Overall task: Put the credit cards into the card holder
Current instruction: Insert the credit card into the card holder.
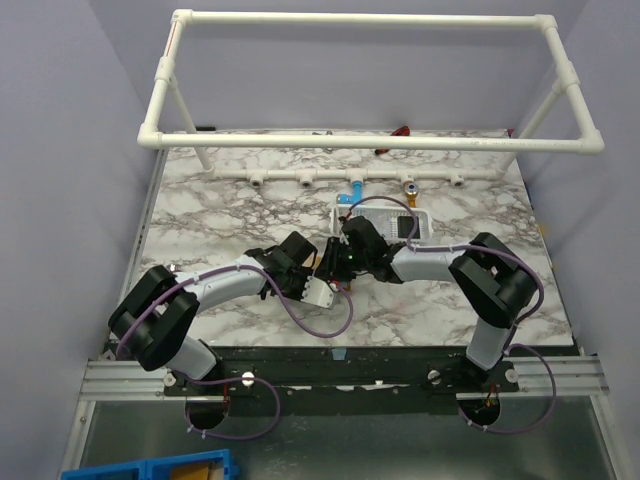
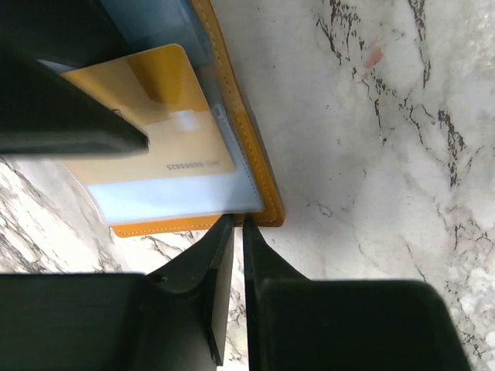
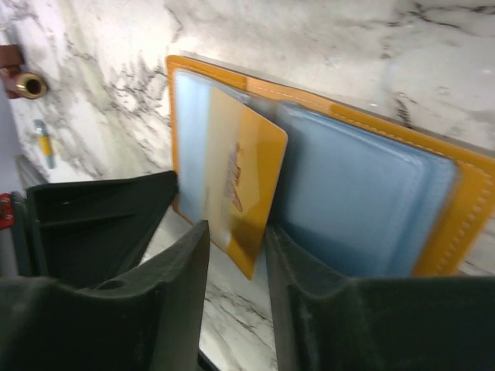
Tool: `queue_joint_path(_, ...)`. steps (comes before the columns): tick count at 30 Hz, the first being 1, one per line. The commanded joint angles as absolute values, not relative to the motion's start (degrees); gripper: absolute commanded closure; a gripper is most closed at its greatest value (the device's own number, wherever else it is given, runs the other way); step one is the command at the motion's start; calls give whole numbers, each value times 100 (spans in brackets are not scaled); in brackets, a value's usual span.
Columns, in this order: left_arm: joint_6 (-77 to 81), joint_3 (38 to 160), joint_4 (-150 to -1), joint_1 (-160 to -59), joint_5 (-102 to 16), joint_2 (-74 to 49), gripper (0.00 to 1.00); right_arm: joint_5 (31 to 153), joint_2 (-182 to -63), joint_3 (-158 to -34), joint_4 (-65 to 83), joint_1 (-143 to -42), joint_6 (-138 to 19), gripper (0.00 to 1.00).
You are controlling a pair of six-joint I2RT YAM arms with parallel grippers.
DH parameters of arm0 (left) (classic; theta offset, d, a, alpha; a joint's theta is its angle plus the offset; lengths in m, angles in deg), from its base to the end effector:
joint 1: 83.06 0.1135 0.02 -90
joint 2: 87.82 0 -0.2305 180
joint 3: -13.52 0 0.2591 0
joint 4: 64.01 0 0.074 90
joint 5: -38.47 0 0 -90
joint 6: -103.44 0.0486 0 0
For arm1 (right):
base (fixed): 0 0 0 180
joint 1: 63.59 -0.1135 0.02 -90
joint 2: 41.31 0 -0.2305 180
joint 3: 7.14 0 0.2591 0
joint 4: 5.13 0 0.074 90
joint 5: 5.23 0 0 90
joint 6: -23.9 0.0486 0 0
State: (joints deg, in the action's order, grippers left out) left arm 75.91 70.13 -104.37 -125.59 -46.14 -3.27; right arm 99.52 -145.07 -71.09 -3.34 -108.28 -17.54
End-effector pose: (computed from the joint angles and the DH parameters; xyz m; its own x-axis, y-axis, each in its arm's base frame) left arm 0.1975 -0.1874 0.1078 0.3030 0.9201 -0.2483 0.9301 -0.2287 0.2875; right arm 0.2503 0.2650 0.0912 -0.9237 0.1060 -0.3682 -0.1859 0.7164 0.6725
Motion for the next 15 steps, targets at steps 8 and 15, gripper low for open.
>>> queue_joint_path(8,7549,6831,-10622,-12507,-4489,-292,89,9274,-14238,-7245,1031,-10795,-2391,77)
queue_joint_path(15,7607,6828,-10575,-12500,-4511,-261,89,9105,-14406,-7391,902,-10792,-2382,85)
